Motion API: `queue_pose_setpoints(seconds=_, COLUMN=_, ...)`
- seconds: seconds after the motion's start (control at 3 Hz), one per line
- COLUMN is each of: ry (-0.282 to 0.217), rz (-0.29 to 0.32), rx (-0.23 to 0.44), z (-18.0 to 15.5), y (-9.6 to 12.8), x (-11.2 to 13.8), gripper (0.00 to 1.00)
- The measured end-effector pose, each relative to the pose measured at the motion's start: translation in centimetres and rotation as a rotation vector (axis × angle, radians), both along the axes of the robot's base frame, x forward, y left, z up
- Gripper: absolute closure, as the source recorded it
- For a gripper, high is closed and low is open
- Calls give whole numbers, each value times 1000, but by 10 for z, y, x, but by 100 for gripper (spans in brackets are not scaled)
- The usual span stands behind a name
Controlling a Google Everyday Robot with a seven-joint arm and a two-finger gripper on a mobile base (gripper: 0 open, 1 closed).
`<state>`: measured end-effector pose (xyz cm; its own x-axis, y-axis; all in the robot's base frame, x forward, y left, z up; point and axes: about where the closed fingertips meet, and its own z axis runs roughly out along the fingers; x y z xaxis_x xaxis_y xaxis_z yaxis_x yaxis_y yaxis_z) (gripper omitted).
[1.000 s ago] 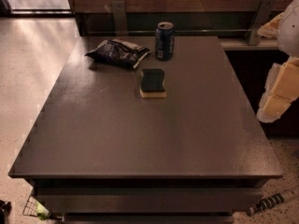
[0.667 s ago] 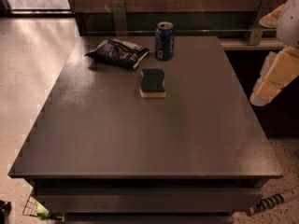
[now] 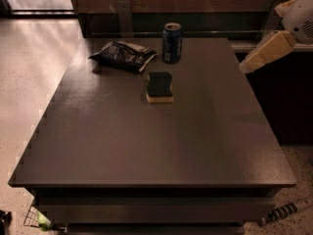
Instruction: Pick pepsi can
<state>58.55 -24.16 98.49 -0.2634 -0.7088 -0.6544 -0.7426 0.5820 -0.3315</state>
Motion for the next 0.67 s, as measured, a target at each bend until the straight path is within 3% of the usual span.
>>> queue_pose_setpoints(seconds=0.33, ry=-110, rz=-2, rx=264, z=1, y=18, x=56, gripper=0)
queue_pose_setpoints(seconds=0.67, ry=-173, rz=38, rx=517, z=-8, y=52, x=104, gripper=0)
